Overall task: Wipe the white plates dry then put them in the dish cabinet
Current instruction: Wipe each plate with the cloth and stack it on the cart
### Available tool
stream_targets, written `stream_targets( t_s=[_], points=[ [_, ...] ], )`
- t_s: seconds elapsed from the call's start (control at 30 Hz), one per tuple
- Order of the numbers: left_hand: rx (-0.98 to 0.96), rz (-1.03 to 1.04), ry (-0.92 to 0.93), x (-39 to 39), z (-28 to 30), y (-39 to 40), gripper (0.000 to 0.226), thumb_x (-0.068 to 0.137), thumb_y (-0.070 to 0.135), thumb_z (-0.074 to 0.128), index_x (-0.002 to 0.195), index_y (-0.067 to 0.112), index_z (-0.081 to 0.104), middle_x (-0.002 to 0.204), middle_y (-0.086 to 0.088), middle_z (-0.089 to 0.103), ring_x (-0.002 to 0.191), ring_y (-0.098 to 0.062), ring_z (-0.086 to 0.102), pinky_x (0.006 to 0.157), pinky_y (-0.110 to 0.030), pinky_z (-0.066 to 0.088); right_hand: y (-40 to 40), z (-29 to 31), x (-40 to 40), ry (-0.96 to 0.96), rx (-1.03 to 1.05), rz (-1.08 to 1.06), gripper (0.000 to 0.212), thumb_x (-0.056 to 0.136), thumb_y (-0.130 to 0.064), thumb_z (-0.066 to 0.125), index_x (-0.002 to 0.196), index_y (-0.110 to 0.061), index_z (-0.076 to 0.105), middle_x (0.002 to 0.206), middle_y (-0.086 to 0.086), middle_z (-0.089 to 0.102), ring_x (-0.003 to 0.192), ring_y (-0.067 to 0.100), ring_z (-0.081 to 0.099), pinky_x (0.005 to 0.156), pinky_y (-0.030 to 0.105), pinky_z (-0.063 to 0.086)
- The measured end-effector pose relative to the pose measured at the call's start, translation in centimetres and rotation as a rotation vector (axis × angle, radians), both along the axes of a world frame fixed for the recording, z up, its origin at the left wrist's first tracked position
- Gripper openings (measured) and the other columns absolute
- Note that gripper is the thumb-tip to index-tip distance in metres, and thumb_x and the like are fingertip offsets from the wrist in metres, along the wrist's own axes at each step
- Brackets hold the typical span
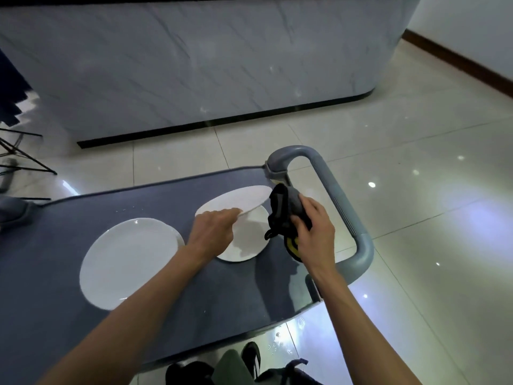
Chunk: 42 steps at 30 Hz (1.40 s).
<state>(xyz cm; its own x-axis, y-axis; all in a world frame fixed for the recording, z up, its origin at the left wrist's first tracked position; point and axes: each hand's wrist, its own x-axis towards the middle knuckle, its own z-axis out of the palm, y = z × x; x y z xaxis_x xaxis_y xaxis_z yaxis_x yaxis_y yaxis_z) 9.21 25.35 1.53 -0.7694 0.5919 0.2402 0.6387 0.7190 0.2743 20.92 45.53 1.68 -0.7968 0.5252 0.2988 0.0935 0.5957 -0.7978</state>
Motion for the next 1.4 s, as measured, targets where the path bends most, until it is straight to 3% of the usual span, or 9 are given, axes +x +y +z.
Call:
stream_targets(
  t_s=[0.37, 0.5, 0.57, 0.63, 0.7, 0.77, 0.97, 1.3, 1.4],
  points=[
    [-0.124, -0.062, -0.005, 0.9, -4.8, 0.0, 0.040, 0.068, -0.007, 0.064, 0.103, 0.012, 0.069, 0.075, -0.010, 0.063, 0.055, -0.037, 0.059, 0.043, -0.035, 0.044, 0.3, -1.2, 1.4, -0.026, -0.024, -0.014, 0.049, 0.095, -0.005, 0.064, 0.141, -0.016, 0.057, 0.134, -0.001, 0.057, 0.121, 0.009, 0.053, 0.102, 0.005, 0.032],
    [-0.219, -0.117, 0.040, 1.5, -5.6, -0.1, 0.050, 0.059, -0.007, 0.071, 0.106, 0.010, 0.067, 0.092, -0.013, 0.068, 0.062, -0.037, 0.061, 0.045, -0.036, 0.047, 0.2, -1.5, 1.5, -0.031, -0.045, -0.015, 0.049, 0.094, -0.006, 0.065, 0.141, -0.017, 0.057, 0.134, -0.002, 0.057, 0.121, 0.009, 0.053, 0.102, 0.005, 0.032],
    [-0.287, -0.175, 0.097, 1.8, -6.3, -0.3, 0.059, 0.054, -0.003, 0.079, 0.110, 0.008, 0.069, 0.108, -0.013, 0.071, 0.082, -0.038, 0.068, 0.053, -0.038, 0.054, 0.1, -1.8, 1.5, -0.042, -0.048, -0.016, 0.048, 0.095, -0.007, 0.064, 0.141, -0.018, 0.057, 0.135, -0.003, 0.057, 0.122, 0.008, 0.053, 0.102, 0.005, 0.033],
    [-0.336, -0.216, 0.051, 2.0, -7.2, -0.4, 0.062, 0.065, 0.001, 0.077, 0.125, 0.006, 0.063, 0.127, -0.015, 0.065, 0.111, -0.041, 0.064, 0.073, -0.048, 0.057, 0.0, -2.1, 1.6, -0.048, -0.052, -0.018, 0.048, 0.095, -0.008, 0.064, 0.141, -0.018, 0.057, 0.134, -0.005, 0.056, 0.121, 0.006, 0.053, 0.102, 0.004, 0.033],
    [-0.374, -0.222, -0.002, 2.1, -8.4, -0.6, 0.062, 0.084, 0.005, 0.065, 0.143, 0.007, 0.047, 0.147, -0.016, 0.049, 0.134, -0.043, 0.046, 0.098, -0.054, 0.047, -0.2, -2.5, 1.7, -0.056, -0.056, -0.017, 0.047, 0.095, -0.009, 0.064, 0.141, -0.020, 0.057, 0.134, -0.007, 0.056, 0.122, 0.005, 0.052, 0.102, 0.005, 0.034],
    [-0.434, -0.228, -0.043, 2.4, -9.1, -0.7, 0.063, 0.094, 0.007, 0.053, 0.152, 0.009, 0.031, 0.158, -0.014, 0.034, 0.144, -0.041, 0.031, 0.111, -0.054, 0.035, -0.3, -2.8, 1.8, -0.070, -0.058, -0.016, 0.048, 0.095, -0.009, 0.065, 0.140, -0.021, 0.057, 0.135, -0.009, 0.055, 0.123, 0.004, 0.052, 0.103, 0.007, 0.035],
    [-0.483, -0.256, -0.071, 3.3, -10.1, -1.0, 0.061, 0.097, 0.005, 0.043, 0.154, 0.009, 0.024, 0.162, -0.015, 0.024, 0.148, -0.043, 0.020, 0.116, -0.055, 0.026, -0.6, -3.6, 1.8, -0.098, -0.062, -0.018, 0.048, 0.095, -0.010, 0.065, 0.140, -0.022, 0.057, 0.136, -0.009, 0.055, 0.124, 0.005, 0.052, 0.104, 0.007, 0.035],
    [-0.386, -0.260, -0.086, 3.8, -10.6, -2.0, 0.057, 0.096, 0.006, 0.052, 0.151, 0.014, 0.039, 0.158, -0.010, 0.036, 0.146, -0.043, 0.028, 0.116, -0.054, 0.028, -1.3, -3.7, 1.4, -0.143, -0.057, 0.004, 0.048, 0.095, -0.008, 0.065, 0.140, -0.018, 0.058, 0.135, -0.007, 0.056, 0.124, 0.006, 0.052, 0.106, 0.011, 0.037],
    [-0.421, -0.249, -0.145, 3.8, -11.2, -2.4, 0.060, 0.095, 0.008, 0.054, 0.152, 0.016, 0.037, 0.161, -0.008, 0.030, 0.149, -0.041, 0.022, 0.119, -0.053, 0.021, -1.7, -3.7, 1.2, -0.144, -0.049, 0.024, 0.047, 0.094, -0.006, 0.066, 0.140, -0.017, 0.058, 0.132, -0.009, 0.056, 0.120, 0.002, 0.051, 0.101, 0.004, 0.033]
  ],
)
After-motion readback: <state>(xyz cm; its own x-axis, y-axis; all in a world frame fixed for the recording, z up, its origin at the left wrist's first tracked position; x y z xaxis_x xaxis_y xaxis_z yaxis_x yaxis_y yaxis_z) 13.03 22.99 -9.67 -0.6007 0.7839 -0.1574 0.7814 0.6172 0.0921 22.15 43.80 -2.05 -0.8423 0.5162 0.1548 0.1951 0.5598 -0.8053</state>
